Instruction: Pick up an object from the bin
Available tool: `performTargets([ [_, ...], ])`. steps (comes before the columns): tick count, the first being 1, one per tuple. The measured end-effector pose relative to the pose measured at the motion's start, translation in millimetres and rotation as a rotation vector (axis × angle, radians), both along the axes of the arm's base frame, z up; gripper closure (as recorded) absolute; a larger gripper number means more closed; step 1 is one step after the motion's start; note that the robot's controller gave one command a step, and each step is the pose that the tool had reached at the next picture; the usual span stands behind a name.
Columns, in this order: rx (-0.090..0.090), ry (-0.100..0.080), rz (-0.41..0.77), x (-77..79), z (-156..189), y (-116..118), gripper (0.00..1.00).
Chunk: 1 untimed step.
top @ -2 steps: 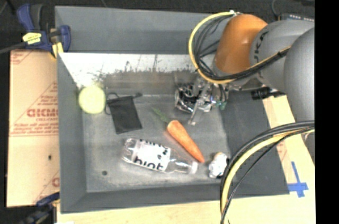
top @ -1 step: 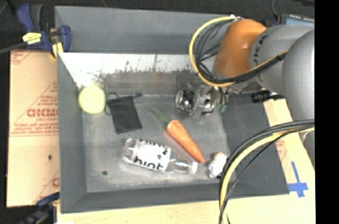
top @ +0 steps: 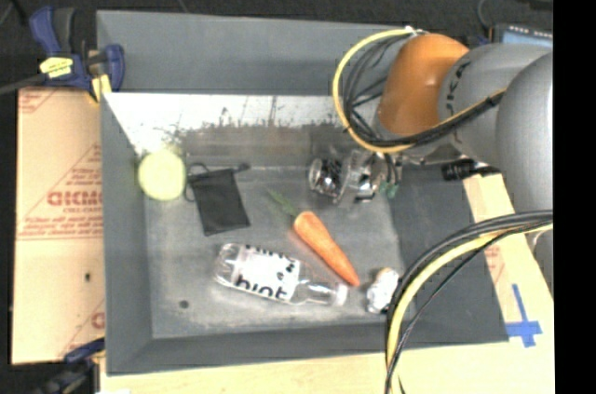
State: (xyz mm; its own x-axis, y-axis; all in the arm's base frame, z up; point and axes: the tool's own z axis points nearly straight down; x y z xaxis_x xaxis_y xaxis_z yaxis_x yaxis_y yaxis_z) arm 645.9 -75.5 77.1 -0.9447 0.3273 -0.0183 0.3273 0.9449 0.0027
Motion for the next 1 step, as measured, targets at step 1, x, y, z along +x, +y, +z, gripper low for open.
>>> performTargets([
  [1,0.000,-0.001,0.000,-0.4,2.5,0.0,1.00],
])
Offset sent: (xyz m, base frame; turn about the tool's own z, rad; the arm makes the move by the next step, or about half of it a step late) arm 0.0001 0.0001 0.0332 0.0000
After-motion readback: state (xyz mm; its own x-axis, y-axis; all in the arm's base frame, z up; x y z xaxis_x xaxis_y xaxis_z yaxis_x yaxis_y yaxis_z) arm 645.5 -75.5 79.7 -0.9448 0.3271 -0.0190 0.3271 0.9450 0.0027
